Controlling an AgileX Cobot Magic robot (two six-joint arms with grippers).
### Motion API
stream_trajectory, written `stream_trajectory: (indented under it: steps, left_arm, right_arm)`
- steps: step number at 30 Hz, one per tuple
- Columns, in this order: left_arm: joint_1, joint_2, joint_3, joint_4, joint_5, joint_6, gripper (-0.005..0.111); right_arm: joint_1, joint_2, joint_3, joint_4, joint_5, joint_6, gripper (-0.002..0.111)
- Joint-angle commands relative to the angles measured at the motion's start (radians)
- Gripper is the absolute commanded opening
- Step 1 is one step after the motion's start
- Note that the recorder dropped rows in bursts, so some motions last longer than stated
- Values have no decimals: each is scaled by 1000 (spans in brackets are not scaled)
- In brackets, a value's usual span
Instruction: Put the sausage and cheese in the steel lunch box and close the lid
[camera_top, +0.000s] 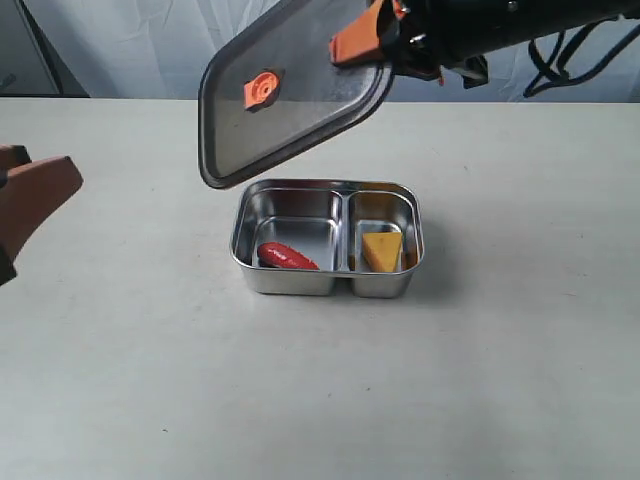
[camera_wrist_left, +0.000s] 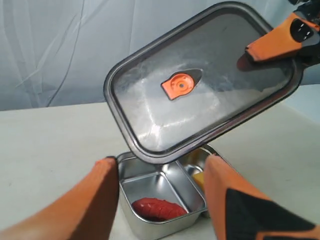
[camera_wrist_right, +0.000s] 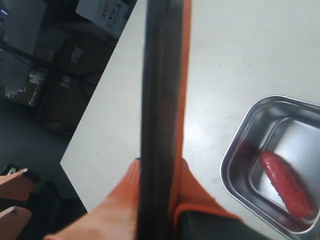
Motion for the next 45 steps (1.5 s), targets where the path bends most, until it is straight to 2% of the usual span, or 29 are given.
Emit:
stream_trajectory:
  steps: [1, 8, 13, 23, 30, 39, 45]
  left_arm:
    - [-6, 126, -61, -22, 8, -6, 50]
    - [-6, 271, -168, -22, 8, -4, 50]
    - [-6, 346, -197, -22, 6, 73, 50]
    - [-6, 533, -229, -22, -24, 130, 50]
    - [-6, 646, -271, -22, 29, 130, 50]
    - [-6, 710, -297, -22, 118, 130, 50]
    - [-6, 739, -300, -22, 116, 130, 50]
  right_arm:
    - [-92, 16, 57, 112, 52, -84, -1]
    - [-180, 122, 200, 418, 283, -393, -1]
    - [-180, 171, 279, 559, 272, -572, -1]
    - [-182, 239, 395, 567, 227, -603, -1]
    - [-182, 242, 443, 567, 167, -636, -1]
    - [-182, 242, 443, 567, 155, -629, -1]
    - [-182, 242, 443, 567, 149, -598, -1]
